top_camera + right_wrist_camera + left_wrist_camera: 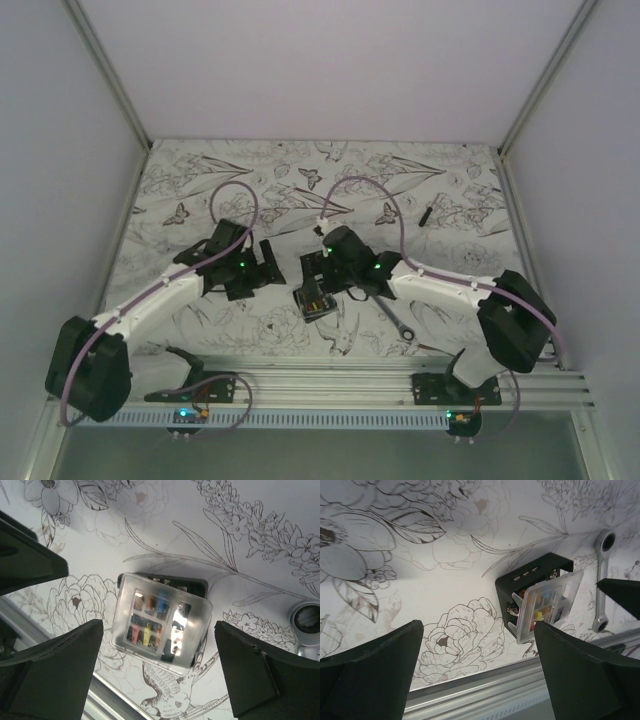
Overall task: Snap on the fuse box
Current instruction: Close the fuse box cover on the fuse box base.
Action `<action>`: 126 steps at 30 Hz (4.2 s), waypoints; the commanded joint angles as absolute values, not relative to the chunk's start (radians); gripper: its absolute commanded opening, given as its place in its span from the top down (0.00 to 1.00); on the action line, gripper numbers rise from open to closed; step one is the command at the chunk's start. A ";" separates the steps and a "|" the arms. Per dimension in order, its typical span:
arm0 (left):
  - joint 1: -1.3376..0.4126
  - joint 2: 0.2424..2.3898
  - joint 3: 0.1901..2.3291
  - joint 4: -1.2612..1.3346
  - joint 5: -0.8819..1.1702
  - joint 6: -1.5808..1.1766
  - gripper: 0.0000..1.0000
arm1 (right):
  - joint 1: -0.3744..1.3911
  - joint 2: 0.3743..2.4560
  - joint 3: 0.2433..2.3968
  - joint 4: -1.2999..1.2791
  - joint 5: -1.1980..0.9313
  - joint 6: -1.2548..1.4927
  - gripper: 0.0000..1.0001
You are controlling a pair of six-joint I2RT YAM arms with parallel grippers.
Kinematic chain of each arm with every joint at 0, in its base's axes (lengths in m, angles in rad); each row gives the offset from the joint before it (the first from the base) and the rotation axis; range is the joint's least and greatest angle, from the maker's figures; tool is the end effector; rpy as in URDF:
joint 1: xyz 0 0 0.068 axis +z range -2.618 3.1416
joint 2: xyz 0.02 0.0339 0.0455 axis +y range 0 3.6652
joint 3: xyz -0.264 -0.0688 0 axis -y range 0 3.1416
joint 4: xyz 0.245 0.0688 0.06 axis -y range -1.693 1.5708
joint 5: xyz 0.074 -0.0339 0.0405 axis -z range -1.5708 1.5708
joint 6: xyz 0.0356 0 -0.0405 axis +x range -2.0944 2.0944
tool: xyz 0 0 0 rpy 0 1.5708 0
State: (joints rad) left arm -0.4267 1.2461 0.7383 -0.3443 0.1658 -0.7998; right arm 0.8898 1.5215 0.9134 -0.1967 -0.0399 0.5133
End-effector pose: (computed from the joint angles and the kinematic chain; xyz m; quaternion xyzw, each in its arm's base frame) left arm 0.2260 -0.1092 0.2149 -0.1444 0.9221 -0.2651 0.2420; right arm 0.1993 0.2482 0.2075 -0.1809 0.9096 0.2553 0.2734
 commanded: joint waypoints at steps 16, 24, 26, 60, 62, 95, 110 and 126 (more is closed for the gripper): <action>-0.281 1.154 0.635 -0.425 0.133 -0.750 0.00 | 1.099 1.792 1.218 -0.491 0.395 0.623 0.01; -0.281 1.160 0.625 -0.414 0.119 -0.742 0.00 | 1.099 1.796 1.221 -0.526 0.410 0.677 0.01; -0.283 1.160 0.623 -0.408 0.129 -0.739 0.00 | 1.099 1.788 1.223 -0.524 0.408 0.679 0.01; -0.523 1.440 0.780 -0.337 0.167 -0.790 0.42 | 0.816 1.596 0.909 -0.269 0.267 0.491 0.00; -0.523 1.473 0.782 -0.337 0.165 -0.792 0.49 | 0.816 1.606 0.910 -0.260 0.245 0.481 0.00; -0.531 1.527 0.877 -0.397 0.032 -0.697 0.32 | 0.806 1.476 0.892 -0.266 0.356 0.484 0.00; -0.587 1.403 0.865 -0.533 0.013 -0.734 0.23 | 0.757 1.276 0.747 -0.251 0.242 0.470 0.00; -0.503 1.406 0.852 -0.343 0.324 -0.697 0.49 | 0.756 1.270 0.611 0.107 -0.165 0.663 0.15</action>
State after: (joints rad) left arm -0.5255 1.3624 0.8440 -0.3946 0.2237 -0.7246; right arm 0.7605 1.2201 0.6228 -0.0402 -0.0582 0.5934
